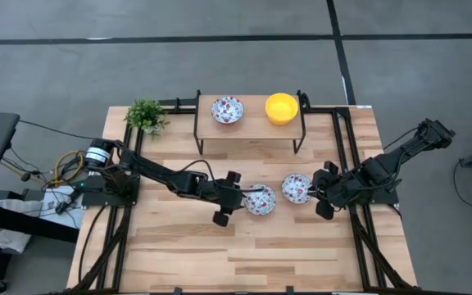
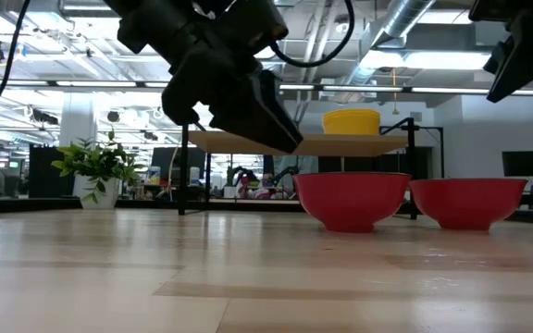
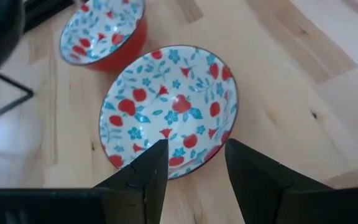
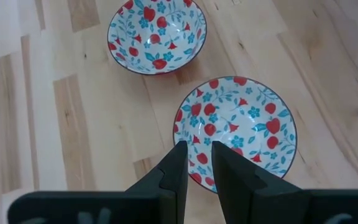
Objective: Pick & Place Mini bowls
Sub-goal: Stack the left patterned bowl on top of the patterned bowl on the shelf
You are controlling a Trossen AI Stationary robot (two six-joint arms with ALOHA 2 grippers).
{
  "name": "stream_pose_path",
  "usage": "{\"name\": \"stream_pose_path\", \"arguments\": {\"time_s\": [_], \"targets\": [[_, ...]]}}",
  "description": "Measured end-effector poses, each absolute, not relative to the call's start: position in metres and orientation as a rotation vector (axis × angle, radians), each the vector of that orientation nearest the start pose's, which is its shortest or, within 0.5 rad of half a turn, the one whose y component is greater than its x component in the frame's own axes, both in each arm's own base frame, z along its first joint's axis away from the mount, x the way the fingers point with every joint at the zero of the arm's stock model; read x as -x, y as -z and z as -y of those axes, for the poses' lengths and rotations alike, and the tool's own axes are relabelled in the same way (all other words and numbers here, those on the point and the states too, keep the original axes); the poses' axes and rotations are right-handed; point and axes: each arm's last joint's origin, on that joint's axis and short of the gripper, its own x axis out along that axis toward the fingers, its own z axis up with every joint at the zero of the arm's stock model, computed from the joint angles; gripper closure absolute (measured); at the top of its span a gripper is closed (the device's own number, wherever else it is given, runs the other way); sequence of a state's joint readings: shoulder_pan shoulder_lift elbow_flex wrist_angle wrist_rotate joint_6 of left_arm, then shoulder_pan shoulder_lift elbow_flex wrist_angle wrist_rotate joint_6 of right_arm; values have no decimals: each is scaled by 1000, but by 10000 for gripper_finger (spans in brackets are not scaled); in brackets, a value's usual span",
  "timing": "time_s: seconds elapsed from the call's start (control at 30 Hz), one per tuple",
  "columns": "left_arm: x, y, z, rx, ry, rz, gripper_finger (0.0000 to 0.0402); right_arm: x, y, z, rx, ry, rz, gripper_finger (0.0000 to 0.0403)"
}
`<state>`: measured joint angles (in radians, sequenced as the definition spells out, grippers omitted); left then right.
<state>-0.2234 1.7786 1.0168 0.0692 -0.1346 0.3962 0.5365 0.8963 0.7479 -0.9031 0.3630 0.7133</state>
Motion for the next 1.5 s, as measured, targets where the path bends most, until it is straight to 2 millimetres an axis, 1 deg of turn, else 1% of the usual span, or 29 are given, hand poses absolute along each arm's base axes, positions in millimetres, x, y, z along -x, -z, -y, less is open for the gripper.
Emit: {"name": "stream_pose_path", "arguments": {"time_s": [0.23,0.63,0.87,1.03,1.17,1.27,1.33,1.5], "targets": [[-360,-170,79,-618,300,-650,243,-137,-250,-70,-251,192,-942,339],[-361,-166,76,-802,359,-639,243,-137,-250,-70,-288,205,-943,339],[-363,-166,67,-800,343,-645,243,-137,-250,-70,-303,213,-941,339],[-363,-166,65,-778,379,-634,243,-137,-250,-70,-303,214,-941,339],[-364,-161,66,-772,401,-639,243,-137,-250,-70,-310,220,-939,339],[-366,-148,68,-792,447,-660,243,-137,-250,-70,-311,220,-939,339],[-367,-142,68,-813,439,-672,243,-137,-250,-70,-321,226,-939,339],[-370,-143,66,-829,394,-660,243,-137,-250,-70,-327,227,-939,339]]}}
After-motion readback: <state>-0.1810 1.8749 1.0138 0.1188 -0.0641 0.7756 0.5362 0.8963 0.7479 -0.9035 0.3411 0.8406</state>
